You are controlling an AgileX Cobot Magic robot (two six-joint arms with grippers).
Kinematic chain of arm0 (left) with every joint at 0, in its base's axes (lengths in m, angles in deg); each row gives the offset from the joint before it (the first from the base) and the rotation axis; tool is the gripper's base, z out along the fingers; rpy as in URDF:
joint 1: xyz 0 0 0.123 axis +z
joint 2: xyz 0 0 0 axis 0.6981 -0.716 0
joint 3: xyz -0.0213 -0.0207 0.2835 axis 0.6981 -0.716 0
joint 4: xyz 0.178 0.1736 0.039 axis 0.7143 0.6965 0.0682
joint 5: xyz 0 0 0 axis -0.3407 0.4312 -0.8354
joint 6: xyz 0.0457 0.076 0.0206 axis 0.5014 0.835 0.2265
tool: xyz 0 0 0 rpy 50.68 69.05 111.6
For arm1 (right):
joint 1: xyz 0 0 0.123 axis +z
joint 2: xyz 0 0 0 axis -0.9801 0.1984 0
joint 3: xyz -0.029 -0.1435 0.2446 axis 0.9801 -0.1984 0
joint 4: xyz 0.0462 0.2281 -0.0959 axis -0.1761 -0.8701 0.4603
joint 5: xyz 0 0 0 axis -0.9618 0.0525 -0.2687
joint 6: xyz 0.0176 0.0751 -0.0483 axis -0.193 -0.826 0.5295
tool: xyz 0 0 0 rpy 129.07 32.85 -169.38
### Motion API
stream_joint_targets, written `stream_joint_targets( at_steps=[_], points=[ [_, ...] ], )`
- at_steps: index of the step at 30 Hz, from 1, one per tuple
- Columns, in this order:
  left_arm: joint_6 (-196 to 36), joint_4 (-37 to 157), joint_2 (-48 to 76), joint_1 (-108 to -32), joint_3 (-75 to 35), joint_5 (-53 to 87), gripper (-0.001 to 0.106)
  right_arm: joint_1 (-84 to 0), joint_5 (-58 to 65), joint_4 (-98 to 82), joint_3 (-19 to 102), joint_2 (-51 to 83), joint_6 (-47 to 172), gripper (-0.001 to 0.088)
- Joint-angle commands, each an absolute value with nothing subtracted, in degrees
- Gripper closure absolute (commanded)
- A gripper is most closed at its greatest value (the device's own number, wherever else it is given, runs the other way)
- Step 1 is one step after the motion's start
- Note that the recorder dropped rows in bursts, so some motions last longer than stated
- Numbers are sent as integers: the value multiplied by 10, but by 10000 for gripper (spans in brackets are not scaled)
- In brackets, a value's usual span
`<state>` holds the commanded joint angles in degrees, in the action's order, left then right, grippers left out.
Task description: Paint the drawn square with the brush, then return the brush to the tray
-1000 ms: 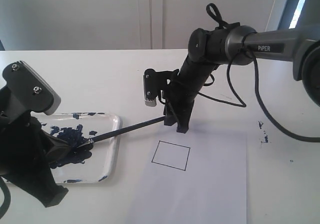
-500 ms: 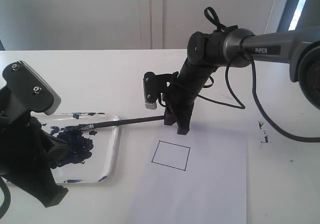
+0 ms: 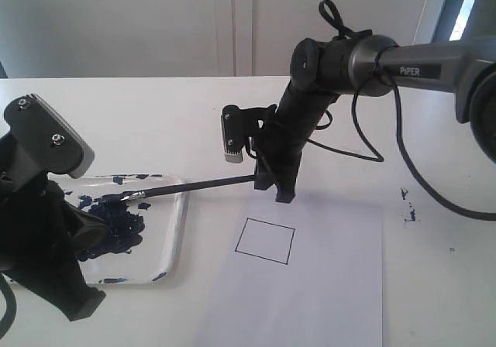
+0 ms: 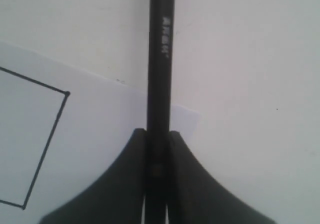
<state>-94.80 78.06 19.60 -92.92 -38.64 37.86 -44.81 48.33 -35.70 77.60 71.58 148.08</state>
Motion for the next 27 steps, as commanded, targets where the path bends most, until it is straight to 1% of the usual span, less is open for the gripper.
stream_joint_targets(
  at_steps=[13,18,27],
  points=[
    [-948,782,196,-929,-386,379,1053,-407,520,-351,776,654,1465,868],
    [-948,782,196,-929,-386,379,1053,-406,536,-312,776,651,1422,868],
    [-948,783,196,-929,-386,379,1053,-406,582,-322,776,619,1395,868]
  ],
)
